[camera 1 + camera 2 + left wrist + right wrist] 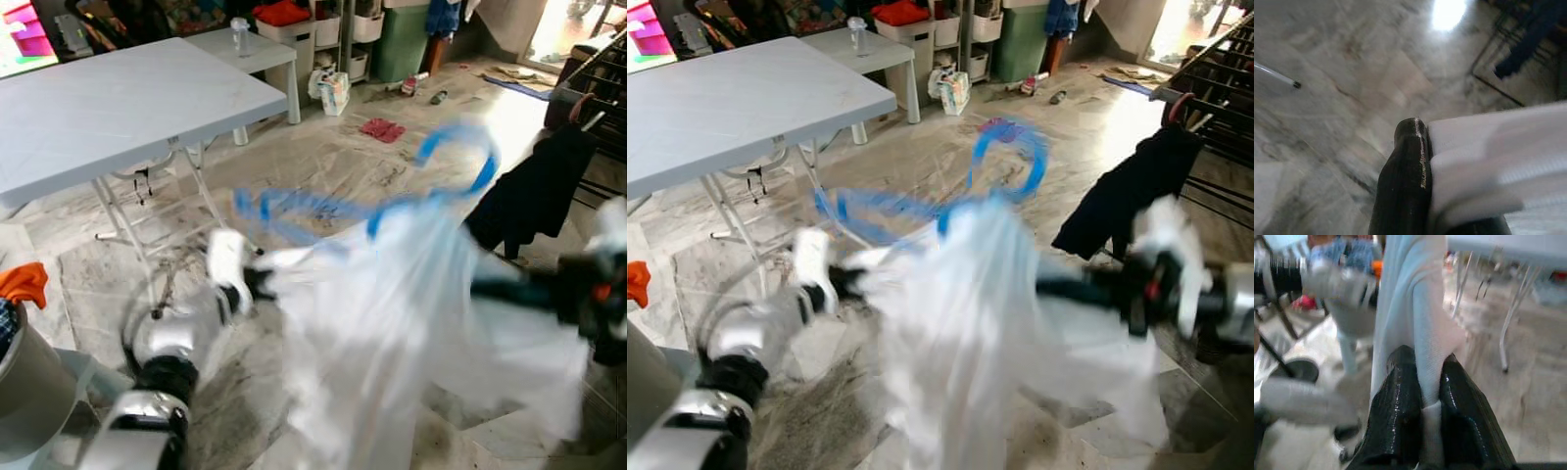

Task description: Hang hanger

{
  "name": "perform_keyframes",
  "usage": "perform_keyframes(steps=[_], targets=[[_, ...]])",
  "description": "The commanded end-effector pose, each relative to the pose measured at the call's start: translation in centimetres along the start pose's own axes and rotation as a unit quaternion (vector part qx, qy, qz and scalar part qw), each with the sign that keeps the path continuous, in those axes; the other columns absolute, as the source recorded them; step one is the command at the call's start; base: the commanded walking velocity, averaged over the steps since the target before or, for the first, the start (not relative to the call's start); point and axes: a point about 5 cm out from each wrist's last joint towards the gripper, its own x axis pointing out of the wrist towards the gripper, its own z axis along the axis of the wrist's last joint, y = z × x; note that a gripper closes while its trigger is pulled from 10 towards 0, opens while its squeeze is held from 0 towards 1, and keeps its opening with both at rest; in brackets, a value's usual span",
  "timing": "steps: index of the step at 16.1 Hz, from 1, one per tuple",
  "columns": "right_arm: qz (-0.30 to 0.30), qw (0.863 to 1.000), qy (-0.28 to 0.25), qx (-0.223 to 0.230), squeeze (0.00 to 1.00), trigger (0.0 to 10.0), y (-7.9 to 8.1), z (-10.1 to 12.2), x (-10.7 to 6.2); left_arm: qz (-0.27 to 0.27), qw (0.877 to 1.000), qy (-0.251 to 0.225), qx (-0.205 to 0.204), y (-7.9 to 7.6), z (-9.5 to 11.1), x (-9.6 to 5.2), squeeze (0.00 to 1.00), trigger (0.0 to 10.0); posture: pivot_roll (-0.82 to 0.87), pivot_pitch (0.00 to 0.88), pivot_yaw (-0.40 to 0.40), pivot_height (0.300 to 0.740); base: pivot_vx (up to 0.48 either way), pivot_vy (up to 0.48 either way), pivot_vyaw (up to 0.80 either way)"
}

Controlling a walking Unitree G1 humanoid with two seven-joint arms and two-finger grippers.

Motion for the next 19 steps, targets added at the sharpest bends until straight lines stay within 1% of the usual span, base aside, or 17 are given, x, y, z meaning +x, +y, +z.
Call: perform_keyframes(steps=[1,2,3,4,5,6,7,8,9,10,11,12,13,15,16,17,19], targets=[[-0.032,0.997,-0.069,-0.022,0.0,10.0,-0.7,2.2,-1.1,0.015,1.0,0.021,0.009,0.8,-0.9,-0.5,0.0,0.0,-0.11,0.0,0.005,0.74,0.0,0.0,0.0],[-0.073,0.993,-0.086,-0.03,0.0,10.0,-1.7,2.5,-0.5,-0.01,0.999,0.021,0.04,-0.2,-1.1,-0.4,0.0,0.0,-0.1,0.0,0.005,0.74,0.0,0.0,0.0],[-0.112,0.991,-0.065,-0.044,0.0,10.0,-2.5,2.1,0.3,-0.01,0.998,-0.009,0.066,-0.8,-0.4,-0.3,0.0,2.2,-0.1,0.0,0.005,0.74,0.0,0.0,0.0],[-0.164,0.984,0.003,-0.07,0.0,10.0,-3.6,0.5,1.4,0.0,0.994,-0.06,0.094,-1.3,1.0,-0.5,0.28,10.0,-0.1,0.0,0.005,0.74,0.0,0.0,0.0],[-0.173,0.981,0.04,-0.078,0.0,10.0,-3.7,-0.6,2.1,-0.037,0.986,-0.083,0.14,-2.4,1.6,-0.6,1.0,10.0,-0.1,0.0,0.006,0.74,0.0,0.0,0.0],[-0.166,0.982,0.045,-0.076,0.0,10.0,-3.5,-1.2,2.8,-0.061,0.978,-0.1,0.171,-3.2,2.0,-0.8,1.0,10.0,-0.1,0.0,0.002,0.74,0.0,0.0,0.0],[-0.164,0.983,0.043,-0.074,0.0,10.0,-3.4,-1.4,3.1,-0.067,0.977,-0.103,0.176,-3.4,2.1,-0.9,1.0,10.0,-0.1,0.0,0.002,0.74,0.0,0.0,0.0],[-0.165,0.981,0.064,-0.081,0.0,10.0,-3.5,-2.7,4.5,-0.098,0.963,-0.097,0.23,-4.1,2.0,-1.1,1.0,10.0,-0.09,0.001,-0.004,0.74,0.0,0.0,0.0],[-0.186,0.972,0.095,-0.104,0.0,10.0,-4.1,-3.8,5.1,-0.103,0.935,-0.108,0.32,-4.5,2.3,-1.5,1.0,10.0,-0.09,0.0,-0.005,0.74,0.0,0.0,0.0],[-0.194,0.969,0.104,-0.115,0.0,10.0,-4.3,-4.1,5.2,-0.106,0.928,-0.114,0.338,-4.6,2.4,-1.6,1.0,10.0,-0.09,0.0,-0.006,0.74,0.0,0.0,0.0],[-0.22,0.96,0.114,-0.127,0.0,10.0,-5.3,-5.1,5.5,-0.124,0.932,-0.132,0.315,-5.3,3.0,-1.9,1.0,10.0,-0.08,0.001,-0.01,0.74,0.0,0.0,0.0],[-0.223,0.96,0.116,-0.125,0.0,10.0,-5.7,-5.5,5.8,-0.142,0.928,-0.13,0.32,-5.6,2.9,-2.1,1.0,10.0,-0.08,0.001,-0.01,0.74,0.0,0.0,0.0],[-0.236,0.953,0.126,-0.143,0.0,10.0,-6.1,-5.7,6.0,-0.176,0.924,-0.127,0.314,-6.0,2.4,-2.5,1.0,10.0,-0.07,0.002,-0.012,0.74,0.0,0.0,0.0],[-0.231,0.952,0.129,-0.155,0.0,10.0,-6.5,-6.1,6.4,-0.201,0.916,-0.144,0.315,-6.0,2.2,-3.5,1.0,10.0,-0.07,0.002,-0.012,0.74,0.0,0.0,0.0],[-0.235,0.944,0.144,-0.181,0.0,10.0,-6.9,-6.5,6.7,-0.21,0.903,-0.173,0.332,-5.9,3.0,-4.2,1.0,10.0,-0.07,0.0,-0.011,0.74,0.0,0.0,0.0],[-0.237,0.939,0.153,-0.196,0.0,10.0,-7.2,-6.8,6.9,-0.203,0.897,-0.195,0.341,-5.6,4.0,-4.6,1.0,10.0,-0.07,0.003,-0.01,0.74,0.0,0.0,0.0],[-0.21,0.951,0.14,-0.18,0.0,10.0,-7.1,-7.0,7.8,-0.172,0.905,-0.211,0.327,-4.2,5.9,-4.6,1.0,10.0,-0.05,0.001,-0.018,0.74,0.0,0.0,0.0]])
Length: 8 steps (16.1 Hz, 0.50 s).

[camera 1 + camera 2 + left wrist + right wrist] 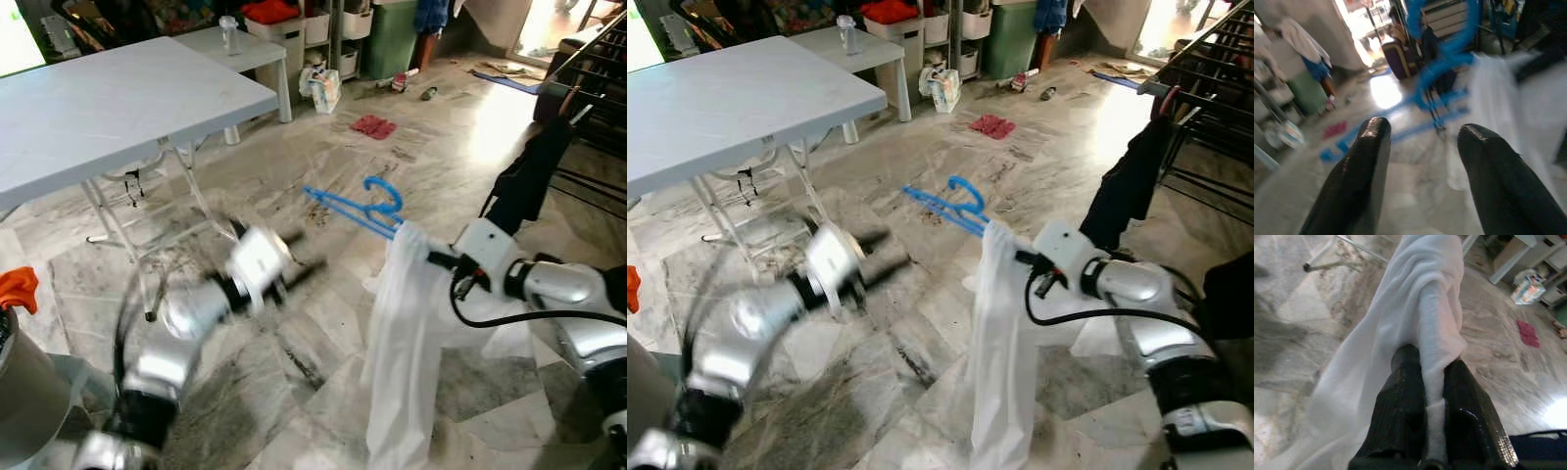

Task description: Hang hanger

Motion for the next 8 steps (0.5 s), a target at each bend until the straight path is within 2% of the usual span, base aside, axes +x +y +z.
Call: perform_keyframes(steps=[1,3,4,6,8], targets=[[0.051,0.997,-0.045,-0.022,0.0,10.0,0.5,1.9,0.4,0.012,1.0,0.012,0.015,1.9,-0.1,-0.9,1.0,10.0,-0.05,0.0,-0.023,0.74,0.0,0.0,0.0],[0.141,0.988,-0.044,-0.047,0.0,10.0,1.4,1.6,-0.5,-0.022,0.999,0.032,0.02,2.2,-0.6,-1.8,1.0,10.0,-0.05,0.0,-0.026,0.74,0.0,0.0,0.0],[0.153,0.986,-0.046,-0.046,0.0,10.0,1.4,1.6,-0.7,-0.03,0.999,0.034,0.02,2.0,-0.7,-1.9,1.0,10.0,-0.05,0.0,-0.026,0.74,0.0,0.0,0.0],[0.198,0.977,-0.064,-0.055,0.0,10.0,0.8,2.6,-2.2,-0.098,0.993,0.064,0.023,1.3,-1.8,-3.0,1.0,10.0,-0.06,0.0,-0.026,0.74,0.0,0.0,0.0],[0.213,0.973,-0.058,-0.06,0.0,10.0,0.3,2.6,-2.7,-0.116,0.991,0.068,0.007,1.4,-2.0,-3.1,1.0,10.0,-0.06,0.0,-0.032,0.74,0.0,0.0,0.0]])
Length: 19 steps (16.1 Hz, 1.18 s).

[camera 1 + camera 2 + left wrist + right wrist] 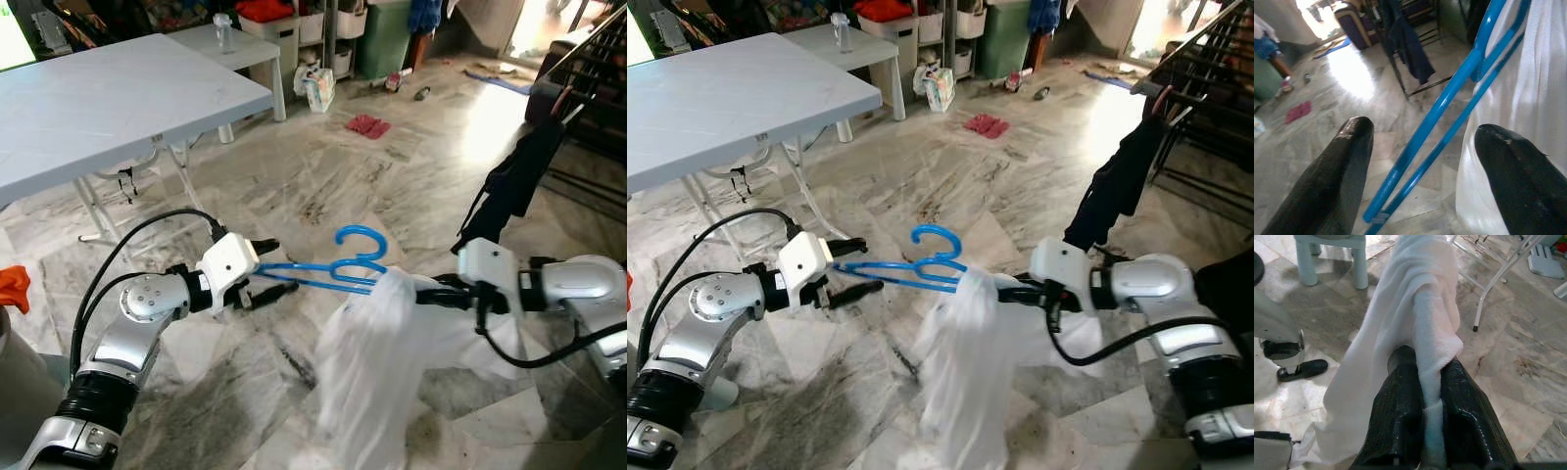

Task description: Hang hanger

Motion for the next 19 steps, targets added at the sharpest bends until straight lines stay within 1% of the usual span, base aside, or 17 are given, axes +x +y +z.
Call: perform_keyframes(steps=[1,3,4,6,7,8,9,10,11,12,13,14,15,17,19], targets=[[0.012,1.0,-0.012,-0.026,0.0,10.0,-0.6,1.1,-0.6,-0.019,1.0,-0.001,0.001,0.1,0.3,0.1,1.0,10.0,-0.06,0.0,-0.034,0.74,0.0,0.0,0.0],[0.03,0.999,-0.019,-0.029,0.0,10.0,-0.3,1.3,-0.5,-0.034,0.999,0.008,0.013,0.2,0.2,0.2,1.0,10.0,-0.06,0.0,-0.034,0.74,0.0,0.0,0.0],[0.049,0.998,-0.025,-0.027,0.0,10.0,0.2,1.6,-0.3,-0.037,0.999,0.009,0.021,0.6,0.2,0.3,1.0,10.0,-0.06,0.0,-0.033,0.74,0.0,0.0,0.0],[0.061,0.997,-0.025,-0.026,0.0,10.0,0.5,1.5,-0.3,-0.042,0.999,0.005,0.024,0.7,0.4,0.6,1.0,10.0,-0.06,0.0,-0.032,0.74,0.0,0.0,0.0],[0.07,0.997,-0.029,-0.022,0.0,10.0,0.6,1.5,-0.2,-0.054,0.998,0.008,0.029,0.7,0.5,0.9,1.0,10.0,-0.06,0.0,-0.032,0.74,0.0,0.0,0.0],[0.076,0.996,-0.027,-0.027,0.0,10.0,0.8,1.6,-0.1,-0.064,0.998,0.009,0.023,0.7,0.4,1.1,1.0,10.0,-0.07,0.0,-0.032,0.74,0.0,0.0,0.0],[0.076,0.996,-0.029,-0.03,0.0,10.0,0.9,1.6,0.0,-0.073,0.997,0.011,0.032,0.7,0.3,1.3,0.99,10.0,-0.07,0.0,-0.032,0.74,0.0,0.0,0.0],[0.076,0.996,-0.031,-0.029,0.0,10.0,0.9,1.7,0.0,-0.079,0.997,0.008,0.022,0.7,0.3,1.5,0.02,10.0,-0.07,0.0,-0.032,0.74,0.0,0.0,0.0],[0.076,0.996,-0.035,-0.029,0.0,10.0,0.9,1.9,0.1,-0.089,0.996,0.005,0.018,0.6,0.4,1.8,0.0,10.0,-0.07,0.0,-0.032,0.74,0.0,0.0,0.0],[0.074,0.996,-0.039,-0.032,0.0,10.0,0.9,2.0,0.3,-0.105,0.994,0.003,0.014,0.3,0.5,2.2,0.0,10.0,-0.06,0.0,-0.031,0.74,0.0,0.0,0.0],[0.072,0.996,-0.042,-0.033,0.0,10.0,1.0,2.1,0.5,-0.123,0.992,0.002,0.017,0.1,0.5,2.5,0.0,1.6,-0.06,0.0,-0.03,0.74,0.0,0.0,0.0],[0.073,0.996,-0.042,-0.034,0.0,10.0,1.2,2.0,0.7,-0.133,0.991,-0.004,0.009,0.0,0.6,2.8,0.0,0.0,-0.07,0.0,-0.03,0.74,0.0,0.0,0.0],[0.074,0.996,-0.041,-0.036,0.0,10.0,1.3,2.0,0.8,-0.143,0.99,-0.008,0.002,0.0,0.7,3.1,0.0,0.0,-0.07,0.0,-0.03,0.74,0.0,0.0,0.0],[0.071,0.996,-0.04,-0.04,0.0,10.0,1.2,2.0,0.8,-0.16,0.987,-0.002,0.006,0.0,0.7,3.4,0.0,0.0,-0.07,0.0,-0.031,0.74,0.0,0.0,0.0],[0.059,0.996,-0.034,-0.049,0.0,10.0,0.8,2.0,0.7,-0.18,0.984,-0.005,-0.005,0.0,0.8,3.5,0.0,0.0,-0.07,0.0,-0.036,0.74,0.0,0.0,0.0]])
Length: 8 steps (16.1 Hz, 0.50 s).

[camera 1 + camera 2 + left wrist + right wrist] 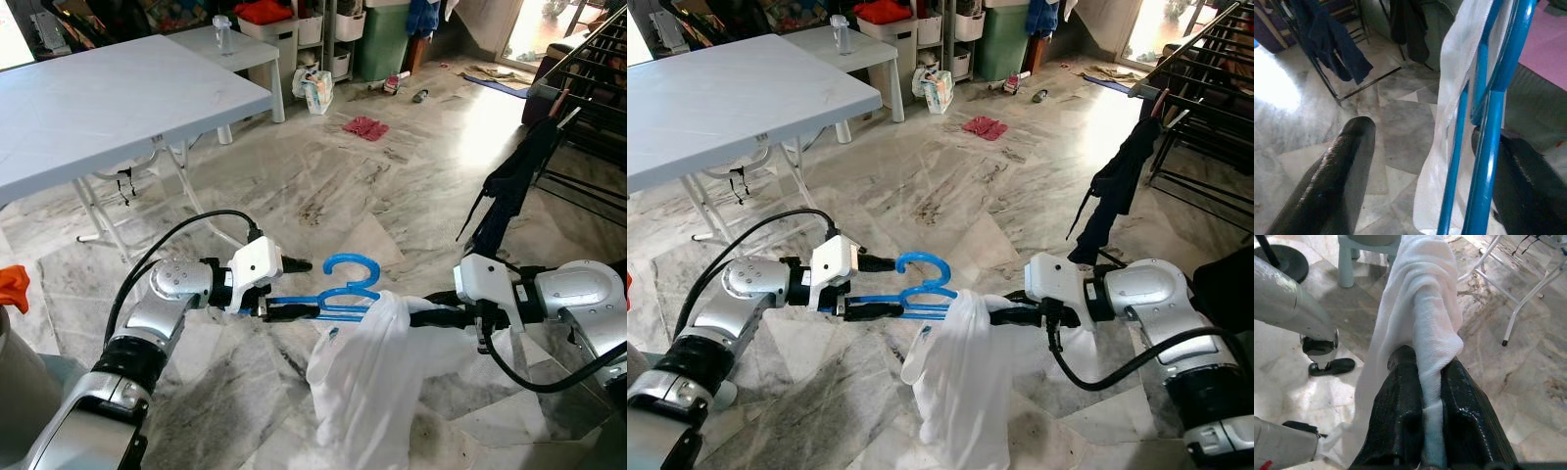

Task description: Hang hanger

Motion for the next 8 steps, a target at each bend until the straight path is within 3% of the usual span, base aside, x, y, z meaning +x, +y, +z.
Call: perform_keyframes(steps=[1,8], targets=[[-0.022,0.999,-0.015,-0.038,0.0,10.0,-1.0,1.3,-0.1,-0.025,1.0,0.0,0.008,0.2,0.7,0.5,0.0,0.0,-0.07,0.0,-0.04,0.74,0.0,0.0,0.0],[-0.073,0.993,-0.026,-0.084,0.0,10.0,-2.5,2.1,0.3,-0.058,0.998,0.024,0.001,0.1,0.3,0.8,0.0,0.0,-0.07,0.0,-0.052,0.74,0.0,0.0,0.0]])
